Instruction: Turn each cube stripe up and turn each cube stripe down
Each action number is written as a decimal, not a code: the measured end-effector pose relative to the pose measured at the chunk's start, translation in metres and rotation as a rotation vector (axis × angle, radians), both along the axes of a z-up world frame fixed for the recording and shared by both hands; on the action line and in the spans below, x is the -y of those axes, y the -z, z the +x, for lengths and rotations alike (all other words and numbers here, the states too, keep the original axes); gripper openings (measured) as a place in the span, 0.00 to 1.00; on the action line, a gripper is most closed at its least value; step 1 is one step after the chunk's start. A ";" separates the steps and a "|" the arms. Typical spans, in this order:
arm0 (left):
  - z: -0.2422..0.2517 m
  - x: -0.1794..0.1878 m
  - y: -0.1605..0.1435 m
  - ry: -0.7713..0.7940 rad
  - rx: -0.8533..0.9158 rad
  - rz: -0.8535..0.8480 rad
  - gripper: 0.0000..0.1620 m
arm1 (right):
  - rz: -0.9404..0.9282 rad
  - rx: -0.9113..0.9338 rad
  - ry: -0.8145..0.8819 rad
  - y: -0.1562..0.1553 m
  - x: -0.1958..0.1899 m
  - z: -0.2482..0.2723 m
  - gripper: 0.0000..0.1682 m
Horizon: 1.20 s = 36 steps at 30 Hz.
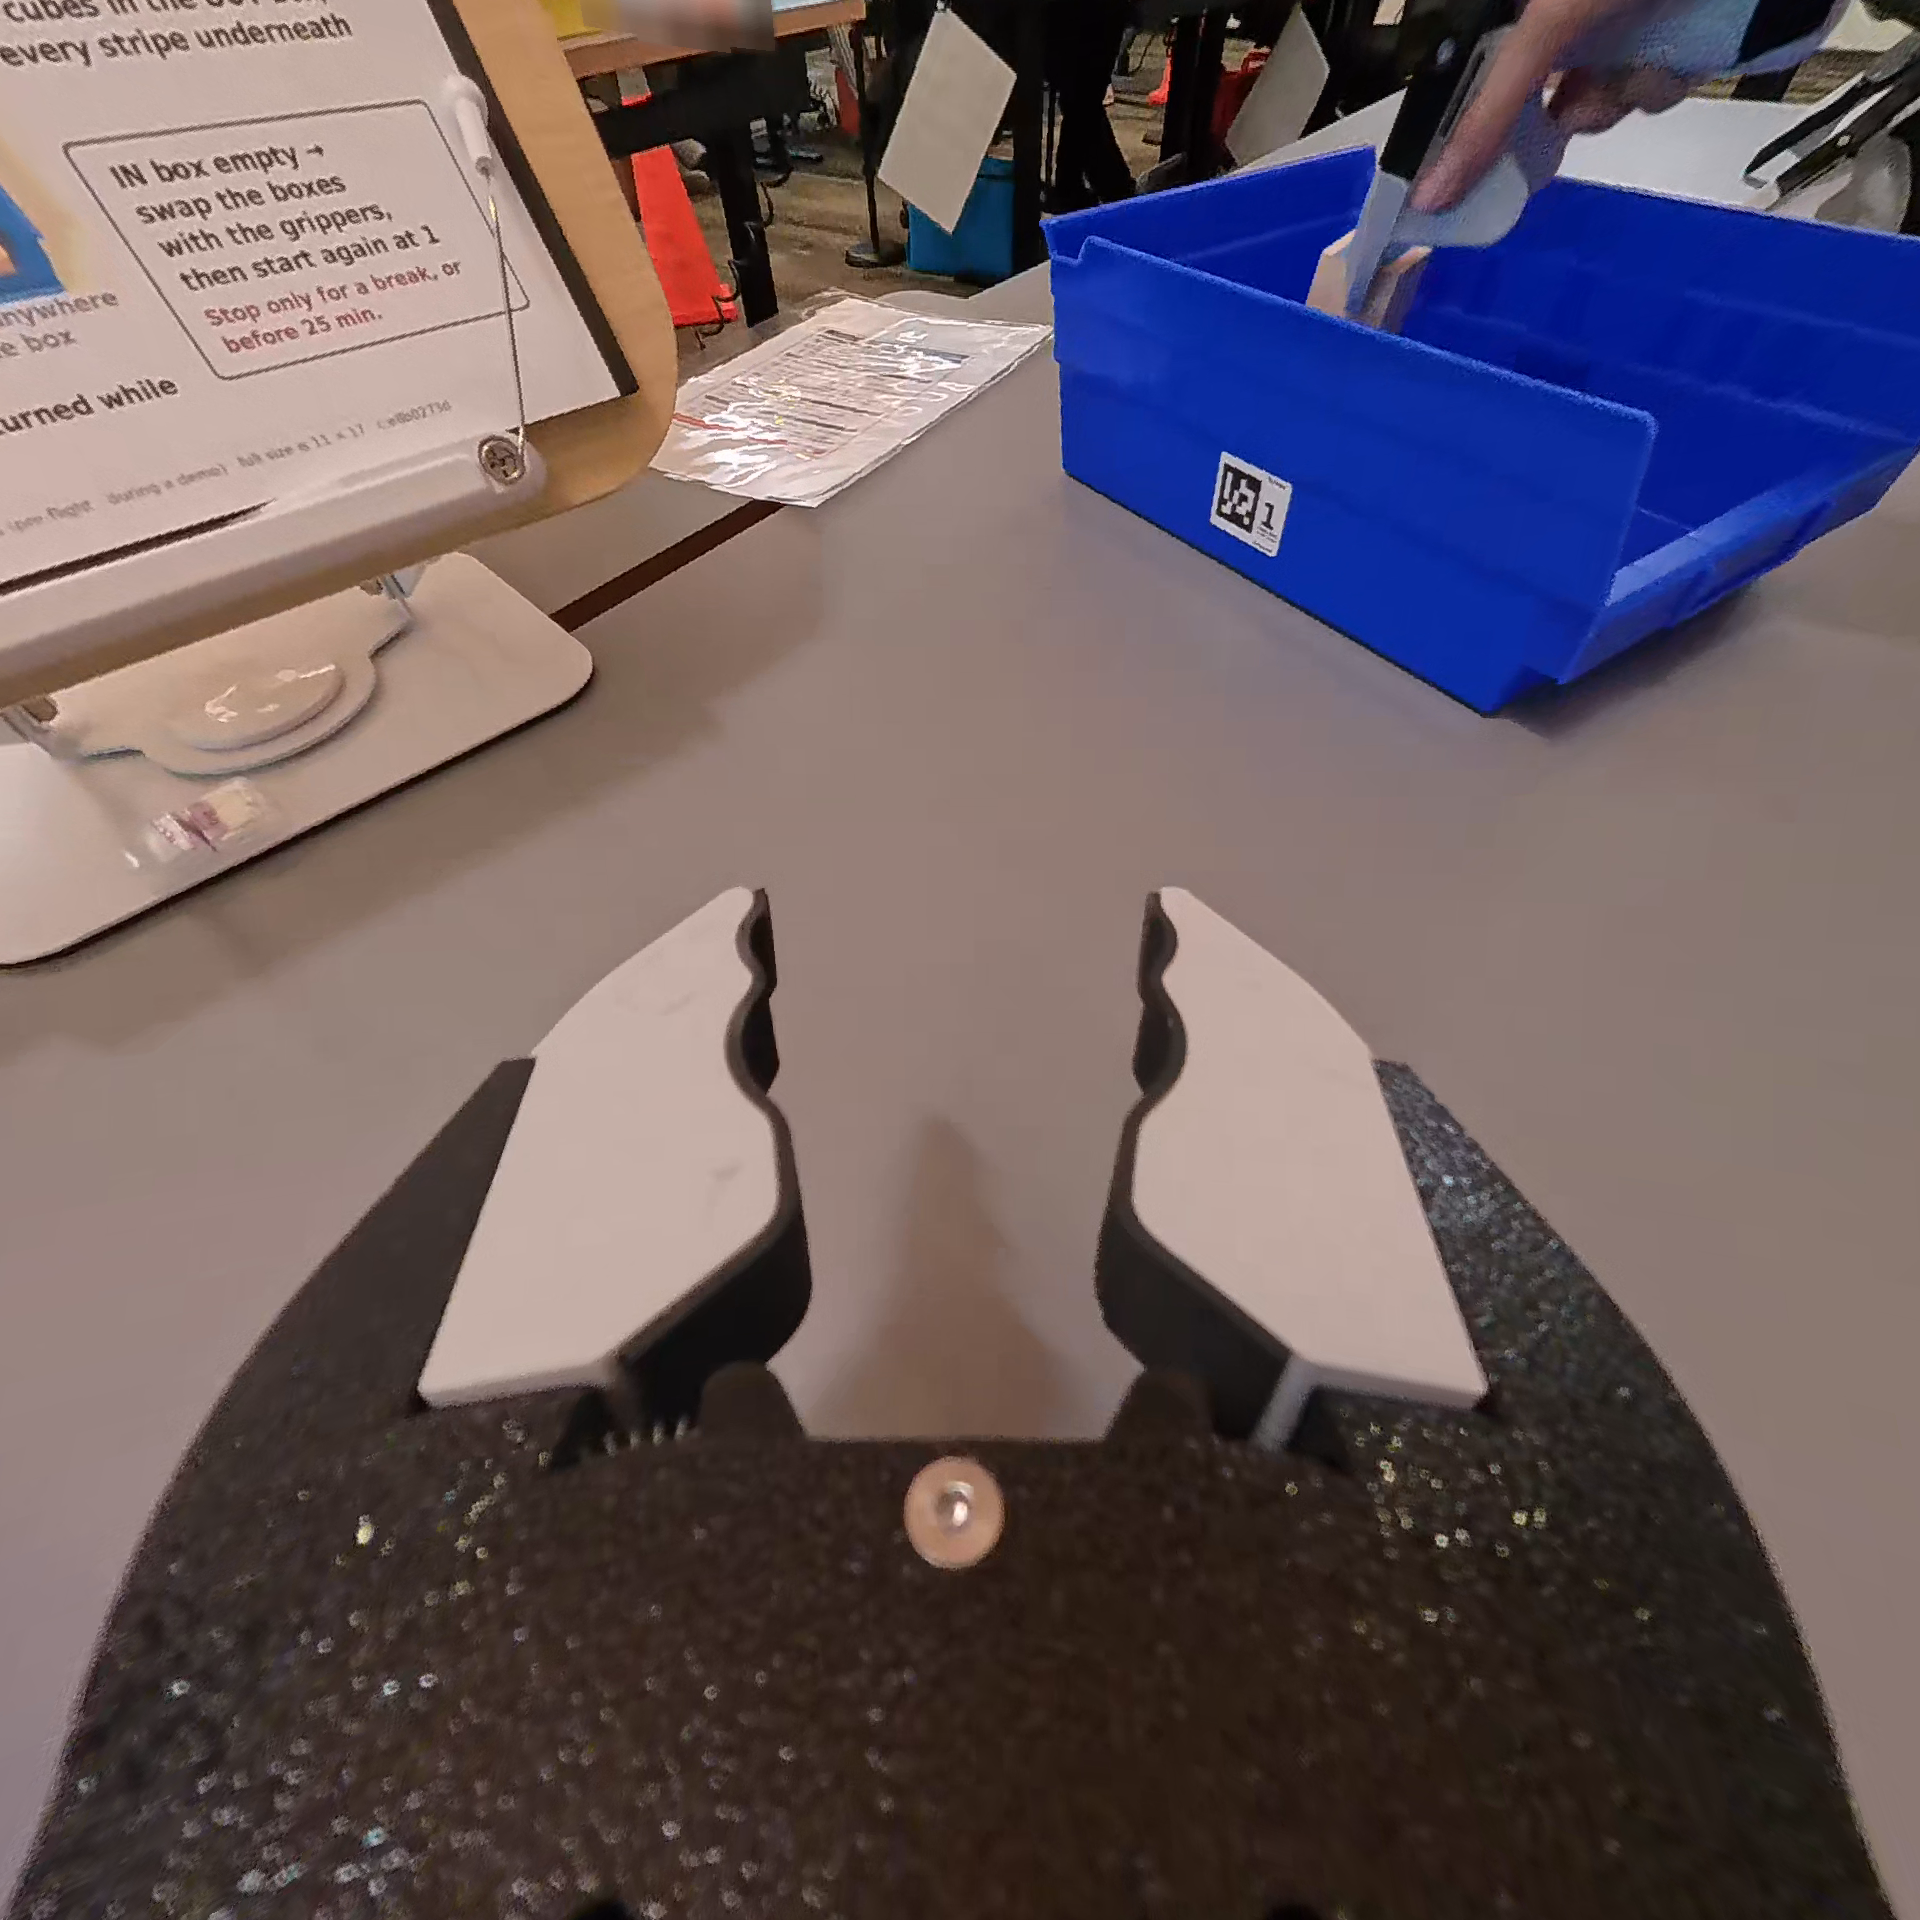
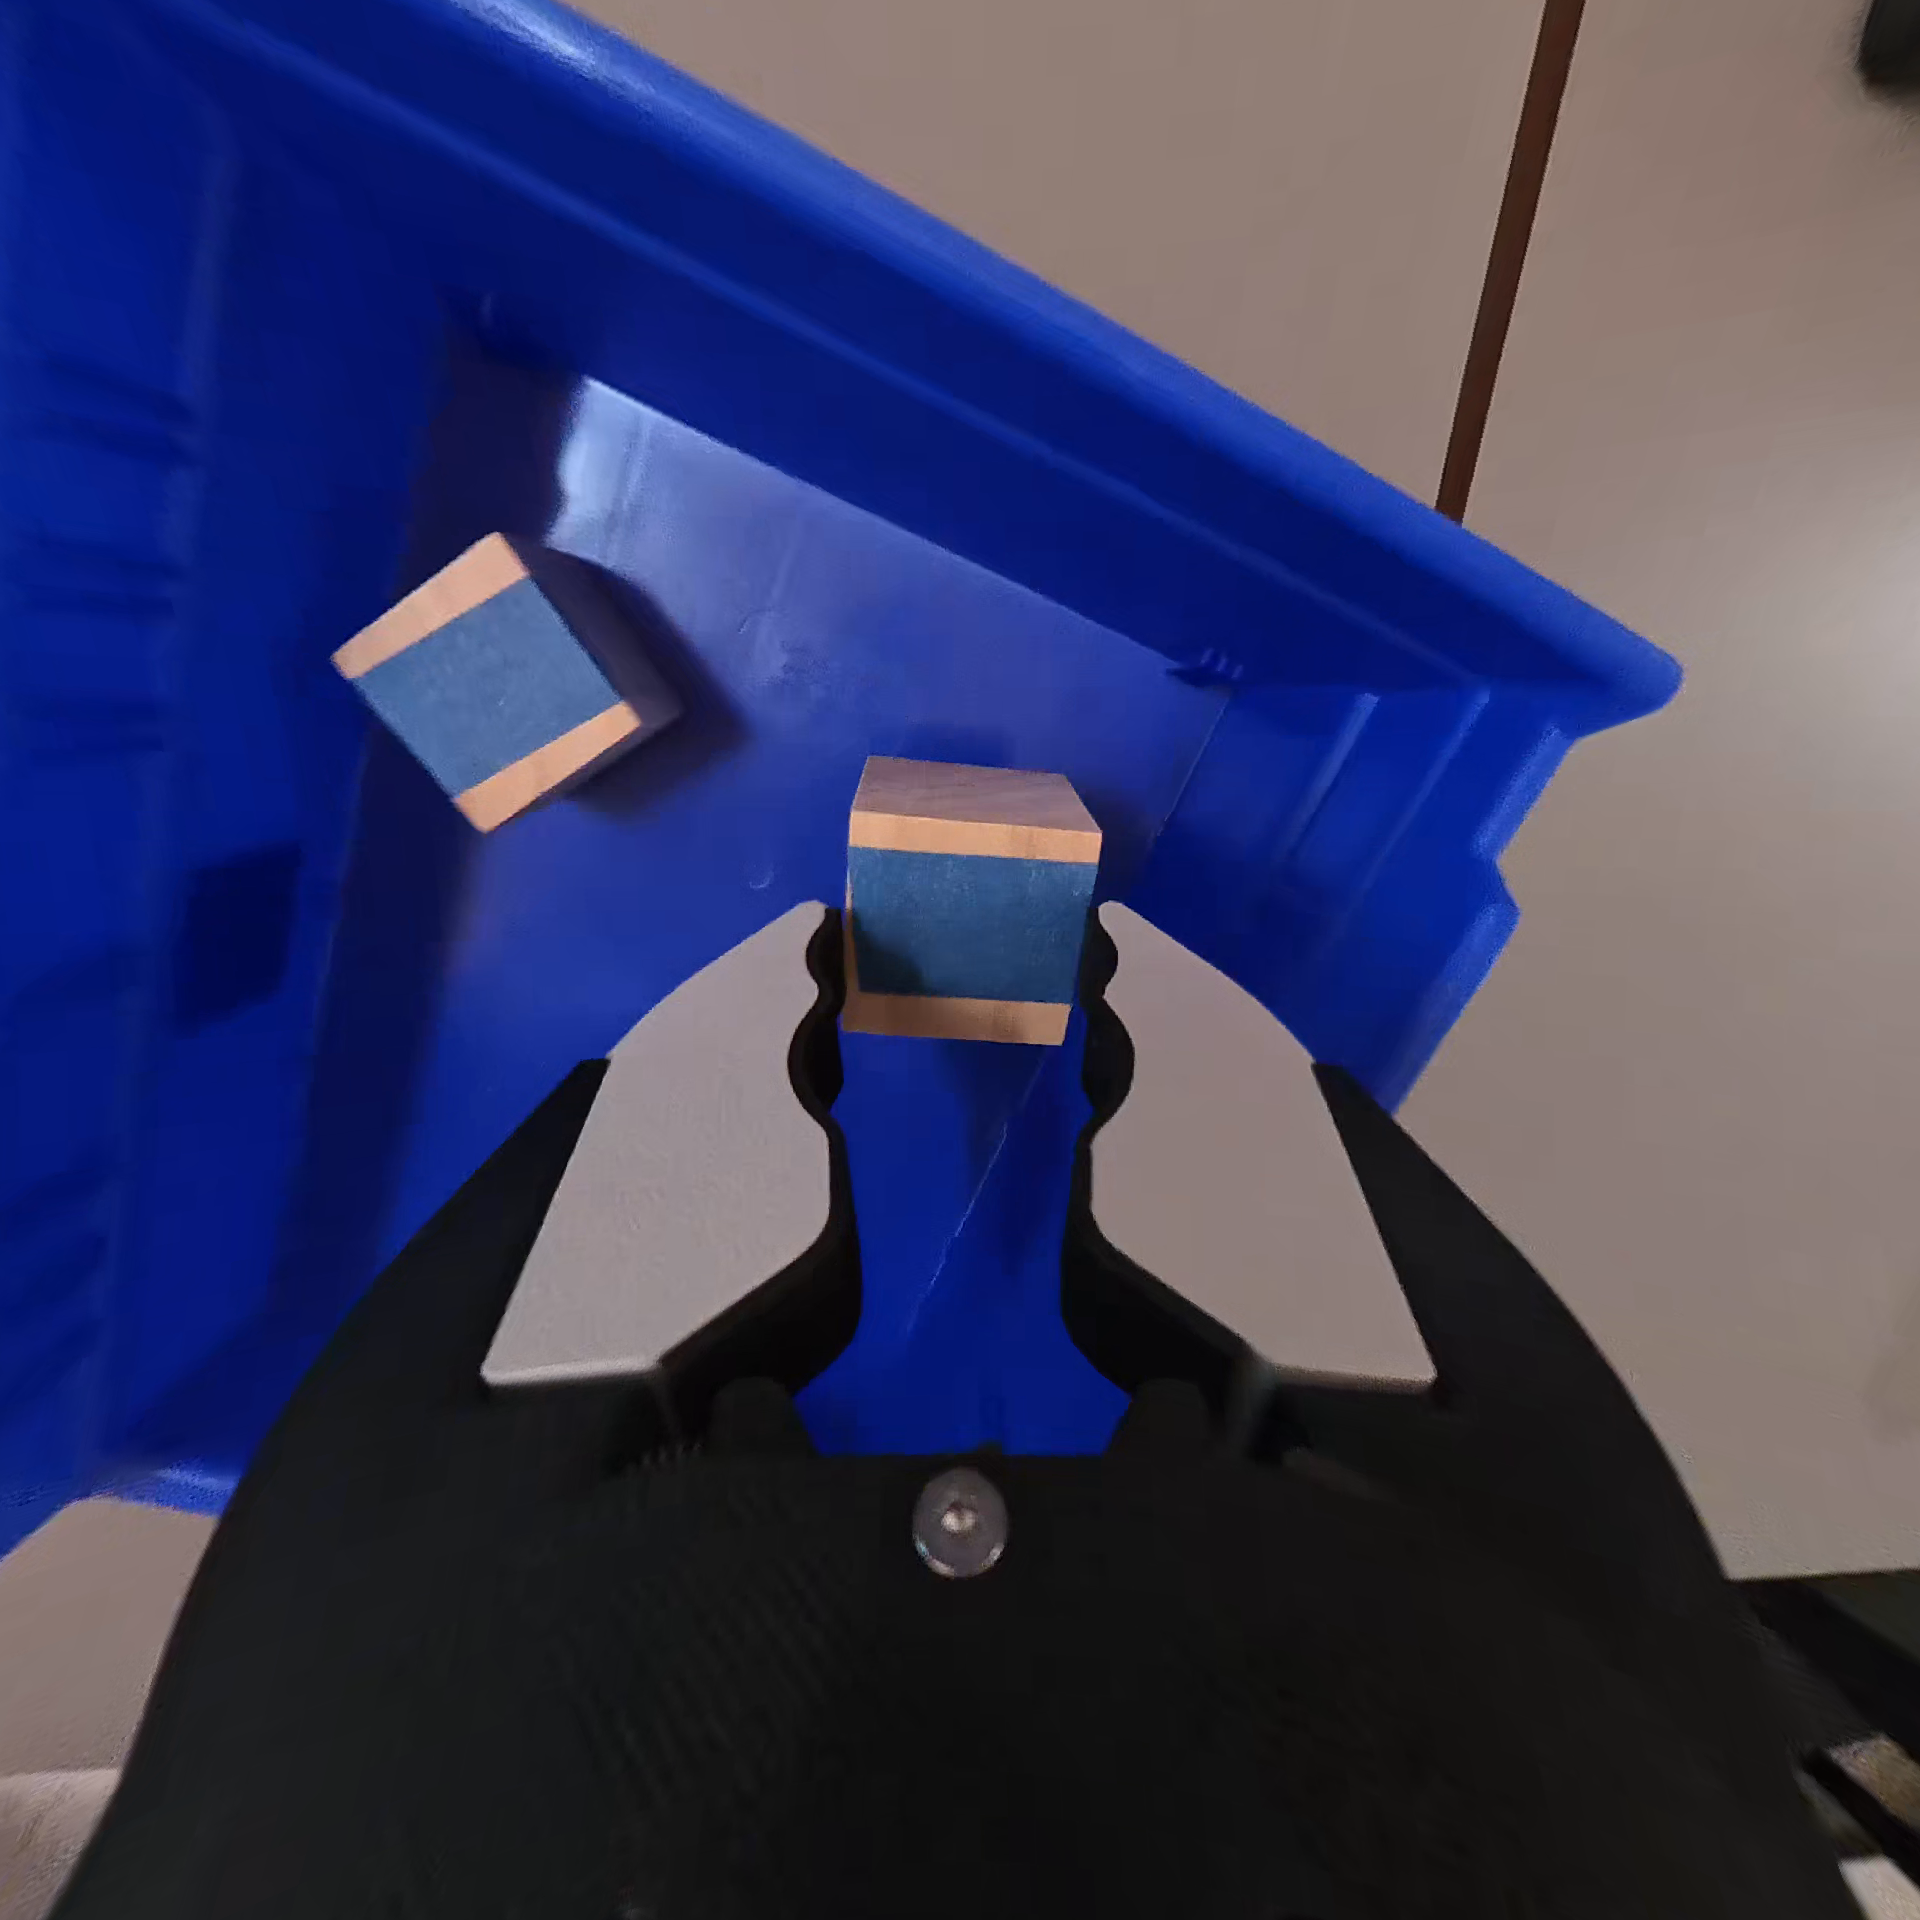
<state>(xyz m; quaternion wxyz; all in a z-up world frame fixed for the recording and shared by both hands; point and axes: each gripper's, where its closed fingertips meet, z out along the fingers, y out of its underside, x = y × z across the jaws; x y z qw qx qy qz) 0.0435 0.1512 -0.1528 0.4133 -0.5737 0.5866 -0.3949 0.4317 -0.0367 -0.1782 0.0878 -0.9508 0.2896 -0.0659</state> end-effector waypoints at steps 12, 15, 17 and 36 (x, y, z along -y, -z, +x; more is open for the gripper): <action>0.002 0.004 0.004 0.018 -0.011 -0.014 0.41 | -0.073 -0.071 0.051 0.037 0.004 0.001 0.26; 0.001 0.003 0.005 0.016 -0.013 -0.017 0.41 | -0.073 -0.071 0.057 0.039 0.005 0.001 0.26; 0.002 0.005 0.005 0.024 -0.016 -0.019 0.41 | -0.073 -0.069 0.059 0.039 0.005 0.001 0.26; -0.044 -0.028 -0.051 -0.084 0.085 0.003 0.44 | 0.398 0.278 -0.207 -0.090 -0.061 -0.055 0.36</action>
